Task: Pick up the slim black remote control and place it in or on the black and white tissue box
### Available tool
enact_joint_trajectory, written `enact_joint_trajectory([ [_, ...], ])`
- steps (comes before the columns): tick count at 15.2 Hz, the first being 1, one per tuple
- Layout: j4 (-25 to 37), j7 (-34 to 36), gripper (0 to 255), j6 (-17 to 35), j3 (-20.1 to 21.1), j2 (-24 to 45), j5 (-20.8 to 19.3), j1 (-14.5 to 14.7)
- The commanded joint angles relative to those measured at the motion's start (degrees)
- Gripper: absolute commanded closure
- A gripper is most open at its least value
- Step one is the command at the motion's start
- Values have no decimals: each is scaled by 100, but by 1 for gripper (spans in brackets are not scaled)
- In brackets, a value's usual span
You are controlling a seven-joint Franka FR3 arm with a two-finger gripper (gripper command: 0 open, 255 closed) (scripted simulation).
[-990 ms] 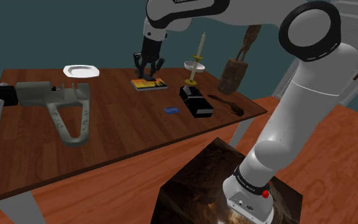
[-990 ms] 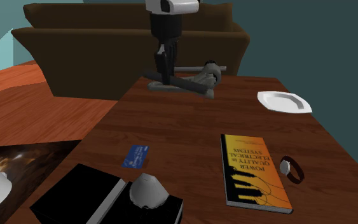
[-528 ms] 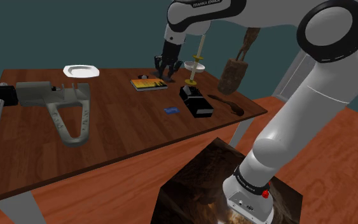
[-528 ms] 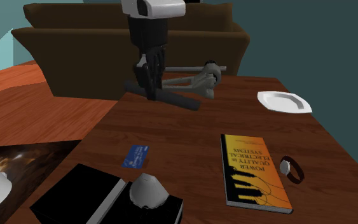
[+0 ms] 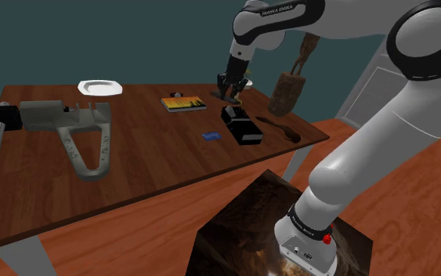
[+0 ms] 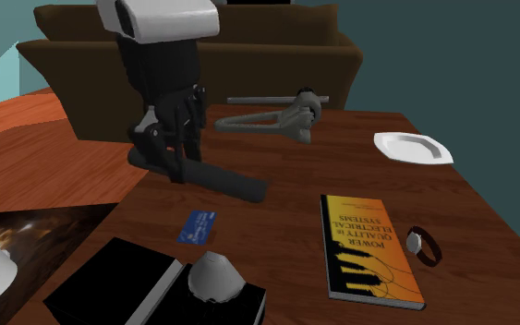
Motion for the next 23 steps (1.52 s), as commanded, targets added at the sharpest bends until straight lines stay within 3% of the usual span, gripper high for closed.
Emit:
enact_joint_trajectory([
  [1, -105, -268, 255, -37, -158, -122, -35, -118],
  [9, -383, -1279, 255, -94, -807, -386, -225, -577],
  [20, -998, -1377, 255, 803, -831, -98, -162, -569],
  [23, -998, -1377, 255, 803, -831, -98, -162, -569],
])
